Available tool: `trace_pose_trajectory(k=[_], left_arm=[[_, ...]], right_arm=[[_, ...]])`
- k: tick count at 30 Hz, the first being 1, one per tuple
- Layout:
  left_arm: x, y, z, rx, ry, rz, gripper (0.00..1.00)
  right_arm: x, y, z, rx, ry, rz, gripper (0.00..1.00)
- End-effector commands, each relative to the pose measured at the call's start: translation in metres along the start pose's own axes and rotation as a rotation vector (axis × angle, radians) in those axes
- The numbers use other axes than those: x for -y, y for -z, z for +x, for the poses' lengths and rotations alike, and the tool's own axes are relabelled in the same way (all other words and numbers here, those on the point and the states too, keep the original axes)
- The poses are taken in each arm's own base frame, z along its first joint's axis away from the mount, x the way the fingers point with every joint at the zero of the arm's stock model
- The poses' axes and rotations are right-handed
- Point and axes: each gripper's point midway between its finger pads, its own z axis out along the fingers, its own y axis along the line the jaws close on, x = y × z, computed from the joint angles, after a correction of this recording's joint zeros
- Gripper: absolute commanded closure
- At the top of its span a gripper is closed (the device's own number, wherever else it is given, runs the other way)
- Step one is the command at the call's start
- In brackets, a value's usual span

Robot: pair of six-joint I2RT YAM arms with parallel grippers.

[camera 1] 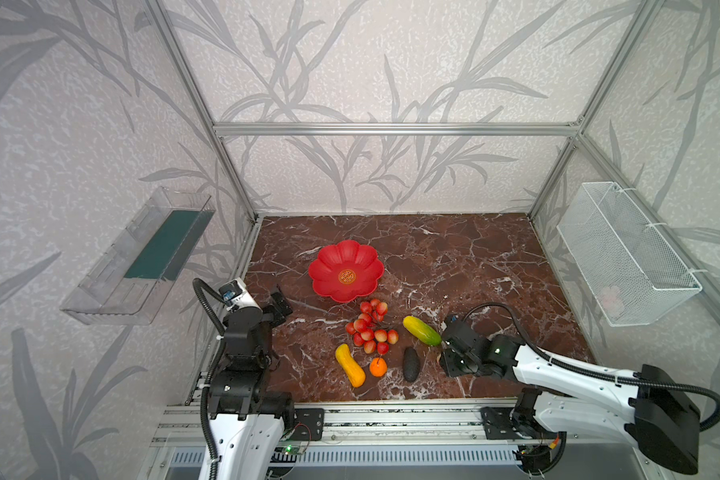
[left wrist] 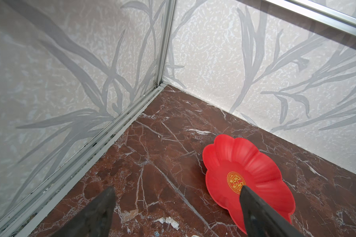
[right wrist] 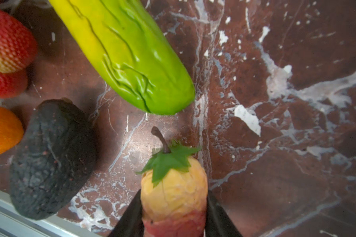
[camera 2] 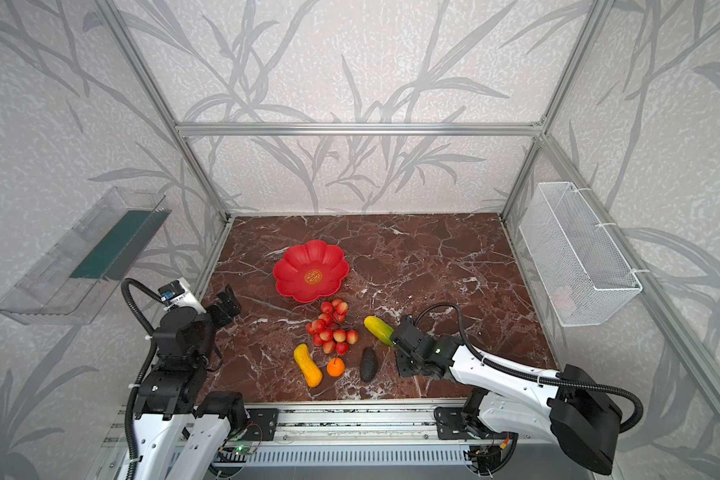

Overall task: Place and organize the fake fruits in the fruit bowl
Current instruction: 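Reach the right gripper down and grasp the pink-yellow peach, then carry the peach with the right gripper into the red bowl and release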

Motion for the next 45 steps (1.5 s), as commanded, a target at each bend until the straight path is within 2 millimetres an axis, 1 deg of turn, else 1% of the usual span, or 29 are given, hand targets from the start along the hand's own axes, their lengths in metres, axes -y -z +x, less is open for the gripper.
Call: trace_pose_trajectory(k=[1, 2, 4, 6, 7, 9, 12, 15, 18, 19, 21, 23, 24, 25, 27, 30, 31, 35, 38, 40, 42, 44, 45], left_arm=[[-0.005, 0.001, 0.003, -0.002, -0.01, -0.023, 0.06], [-0.006, 0.001, 0.002, 0.0, -0.009, -0.024, 0.06], [-0.006, 0.002, 0.002, 0.002, -0.009, -0.024, 0.06], [-0.006, 0.002, 0.002, 0.006, -0.004, -0.02, 0.06], [-0.006, 0.002, 0.002, 0.006, -0.004, -0.022, 0.06], [-0.007, 0.002, 0.002, 0.005, -0.003, -0.025, 0.06], [-0.008, 0.003, 0.002, 0.004, -0.001, -0.029, 0.06], [-0.008, 0.002, 0.004, -0.002, 0.002, -0.029, 0.06], [-0.007, 0.002, 0.004, -0.002, 0.005, -0.026, 0.06], [-0.007, 0.002, 0.004, -0.003, 0.005, -0.026, 0.06], [-0.007, 0.002, 0.005, -0.002, 0.008, -0.024, 0.06], [-0.007, 0.002, 0.005, -0.004, 0.009, -0.022, 0.06], [-0.006, 0.002, 0.005, -0.005, 0.01, -0.021, 0.06], [-0.006, 0.002, 0.005, -0.006, 0.013, -0.019, 0.06], [-0.005, 0.001, 0.006, -0.008, 0.014, -0.013, 0.06], [-0.005, 0.001, 0.006, -0.008, 0.014, -0.015, 0.06], [-0.005, 0.001, 0.006, -0.009, 0.016, -0.015, 0.06], [-0.003, 0.0, 0.007, -0.018, 0.017, -0.004, 0.06], [-0.002, -0.001, 0.008, -0.024, 0.018, -0.002, 0.06], [-0.002, -0.001, 0.009, -0.029, 0.022, 0.001, 0.06], [0.001, -0.002, 0.01, -0.037, 0.022, 0.012, 0.06], [0.002, -0.002, 0.012, -0.052, 0.022, 0.02, 0.06], [0.002, -0.001, 0.014, -0.063, 0.022, 0.021, 0.06]], right_arm=[[0.005, 0.031, -0.024, 0.12, 0.041, 0.064, 0.66], [0.006, 0.043, -0.034, 0.162, 0.06, 0.074, 0.67], [-0.001, 0.063, -0.054, 0.24, 0.121, 0.067, 0.67], [-0.016, 0.083, -0.078, 0.306, 0.17, 0.051, 0.67], [-0.025, 0.089, -0.09, 0.328, 0.194, 0.041, 0.67], [-0.05, 0.095, -0.116, 0.362, 0.254, 0.017, 0.66], [-0.09, 0.09, -0.154, 0.386, 0.331, -0.028, 0.67], [-0.127, 0.077, -0.189, 0.398, 0.383, -0.085, 0.66], [-0.156, 0.057, -0.222, 0.396, 0.434, -0.107, 0.66], [-0.164, 0.049, -0.231, 0.389, 0.454, -0.108, 0.66], [-0.178, 0.026, -0.247, 0.366, 0.488, -0.101, 0.66], [-0.187, 0.005, -0.261, 0.343, 0.5, -0.106, 0.66], [-0.19, -0.006, -0.267, 0.334, 0.5, -0.108, 0.66], [-0.193, -0.013, -0.272, 0.329, 0.501, -0.112, 0.66], [-0.198, -0.037, -0.286, 0.314, 0.51, -0.098, 0.66], [-0.202, -0.066, -0.298, 0.283, 0.523, -0.082, 0.66], [-0.204, -0.072, -0.303, 0.282, 0.526, -0.081, 0.66], [-0.205, -0.104, -0.314, 0.256, 0.551, -0.057, 0.65], [-0.204, -0.124, -0.315, 0.219, 0.558, -0.038, 0.63], [-0.204, -0.132, -0.317, 0.205, 0.558, -0.03, 0.57], [-0.204, -0.134, -0.318, 0.197, 0.548, -0.026, 0.47], [-0.209, -0.127, -0.322, 0.205, 0.543, -0.038, 0.38], [-0.211, -0.12, -0.326, 0.217, 0.54, -0.044, 0.34]])
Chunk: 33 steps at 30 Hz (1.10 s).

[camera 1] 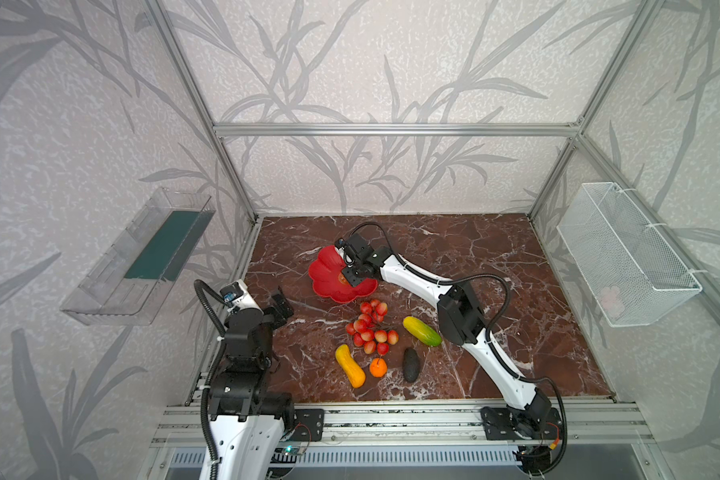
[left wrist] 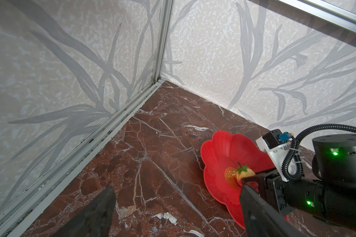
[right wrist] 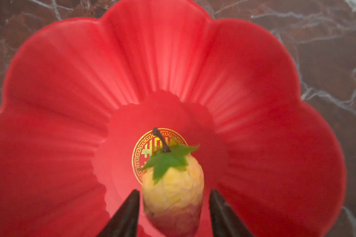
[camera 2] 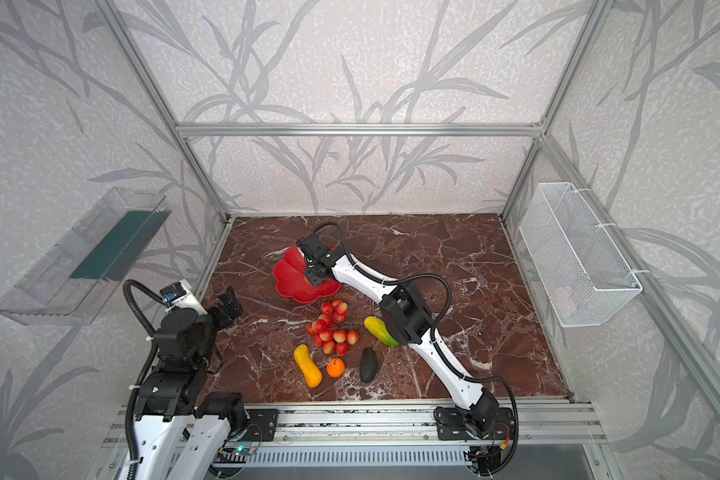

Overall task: Place and organize the fake fruits in the fruit bowl
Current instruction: 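Carry the peach with the right gripper into the red bowl and release, then grasp the yellow mango with the left gripper while the right gripper withdraws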

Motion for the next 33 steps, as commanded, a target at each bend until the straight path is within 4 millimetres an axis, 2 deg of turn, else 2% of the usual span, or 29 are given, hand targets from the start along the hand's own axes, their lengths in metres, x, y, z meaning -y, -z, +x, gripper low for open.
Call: trace_pose_trajectory(k=[1, 5, 8, 12, 15, 16, 21, 25, 28, 33], left_arm=[[0.0, 0.0, 0.008, -0.045, 0.017, 0.003, 0.07], [0.01, 0.003, 0.013, -0.091, 0.032, 0.058, 0.1], [0.023, 0.004, 0.03, -0.211, 0.054, 0.113, 0.13], [0.04, 0.009, 0.067, -0.411, 0.135, 0.198, 0.18], [0.05, 0.012, 0.097, -0.531, 0.194, 0.244, 0.22], [0.05, 0.014, 0.106, -0.562, 0.201, 0.242, 0.23], [0.057, 0.026, 0.139, -0.652, 0.147, 0.224, 0.25], [0.066, 0.035, 0.173, -0.774, 0.127, 0.225, 0.27], [0.067, 0.046, 0.193, -0.831, 0.096, 0.223, 0.29], [0.068, 0.056, 0.22, -0.875, 0.09, 0.246, 0.29]], right_arm=[[0.001, 0.023, -0.015, 0.012, -0.01, -0.007, 0.3], [0.006, 0.067, -0.037, 0.063, -0.027, -0.009, 0.23], [0.014, 0.111, -0.043, 0.101, -0.05, -0.006, 0.2], [0.025, 0.17, -0.026, 0.245, -0.117, -0.031, 0.12], [0.039, 0.202, 0.006, 0.343, -0.197, -0.066, 0.03], [0.046, 0.22, 0.015, 0.369, -0.222, -0.064, 0.01], [0.076, 0.247, 0.082, 0.324, -0.291, 0.0, 0.01], [0.091, 0.261, 0.121, 0.312, -0.353, 0.027, 0.01], [0.103, 0.268, 0.142, 0.303, -0.387, 0.057, 0.01], [0.114, 0.274, 0.159, 0.301, -0.416, 0.076, 0.01]])
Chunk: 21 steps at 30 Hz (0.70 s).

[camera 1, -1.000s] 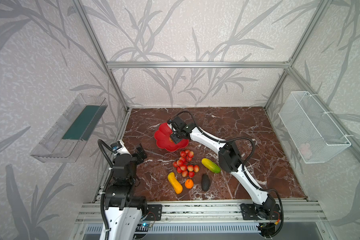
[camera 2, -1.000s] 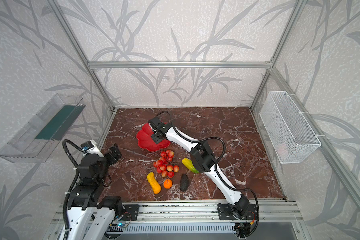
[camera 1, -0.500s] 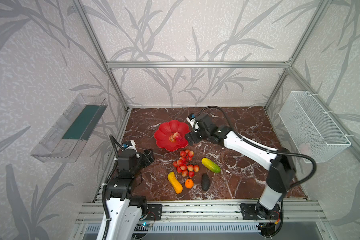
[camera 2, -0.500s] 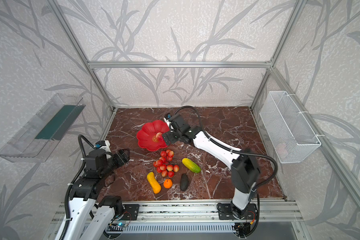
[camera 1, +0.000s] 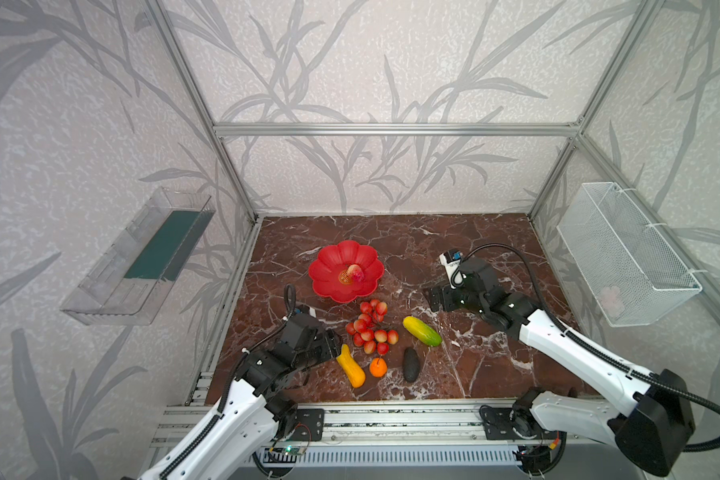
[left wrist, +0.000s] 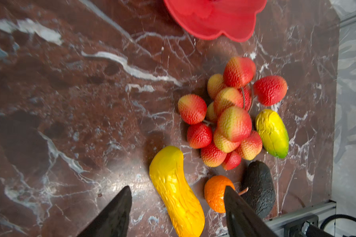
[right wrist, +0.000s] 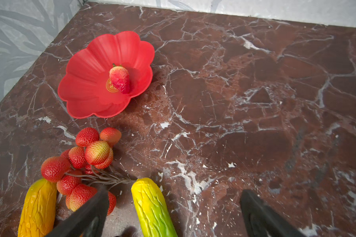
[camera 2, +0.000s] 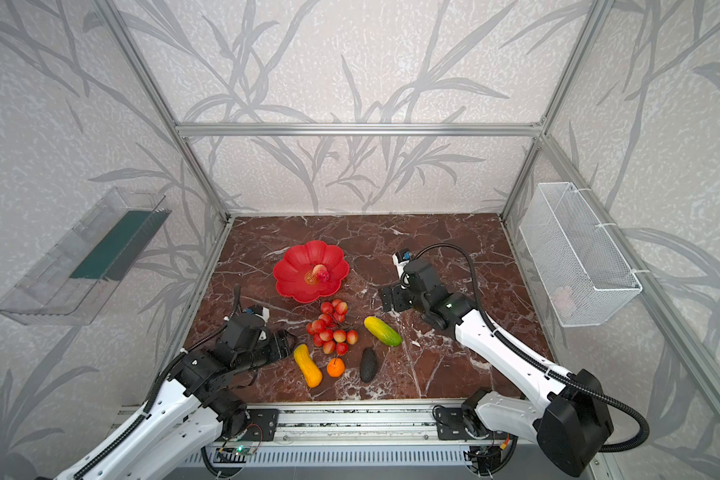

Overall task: Place and organize the fake fruits in the fruit bowl
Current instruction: 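Grasp the yellow mango with the left gripper while the right gripper withdraws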

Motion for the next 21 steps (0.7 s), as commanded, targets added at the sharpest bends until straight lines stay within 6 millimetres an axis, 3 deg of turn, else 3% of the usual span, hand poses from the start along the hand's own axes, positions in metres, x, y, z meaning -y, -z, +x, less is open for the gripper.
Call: trace_pose_trajectory(k=[1, 14, 21], left_arm=[[-0.007, -0.012, 0.014, -0.016, 0.068, -0.007, 0.29], [0.007, -0.051, 0.027, -0.034, 0.043, 0.013, 0.28], [0.002, -0.063, 0.035, -0.073, 0.011, -0.042, 0.32]], right_arm=[[0.006, 0.006, 0.0, 0.012, -0.022, 0.003, 0.01], [0.004, -0.001, 0.01, -0.015, -0.033, -0.02, 0.01], [0.006, 0.0, 0.01, -0.013, -0.022, -0.006, 0.01]])
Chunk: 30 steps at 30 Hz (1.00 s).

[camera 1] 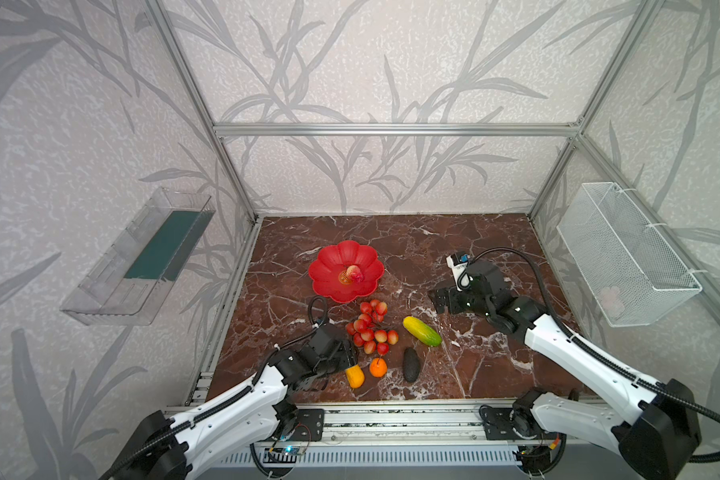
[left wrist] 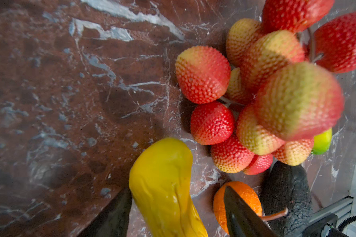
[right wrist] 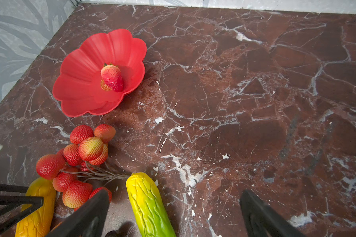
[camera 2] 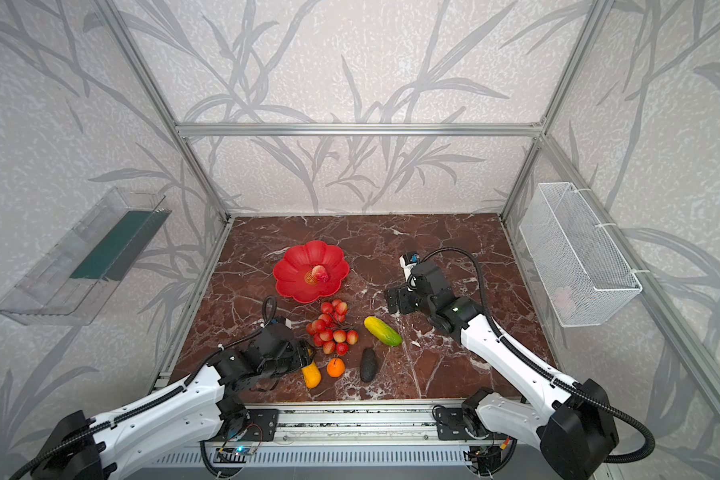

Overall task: Place and organize the fake fruits in the fruit bowl
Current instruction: 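Grasp the yellow mango with the left gripper while the right gripper withdraws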

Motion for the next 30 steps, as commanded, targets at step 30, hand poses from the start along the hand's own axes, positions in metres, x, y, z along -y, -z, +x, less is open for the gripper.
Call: trace_pose_trajectory(k=[30], left_arm=[[0.056, 0.092, -0.137, 0.353, -0.072, 0.04, 0.63]], right_arm=[[-0.003, -0.013, 0.01, -0.039, -0.009, -0.026, 0.01]])
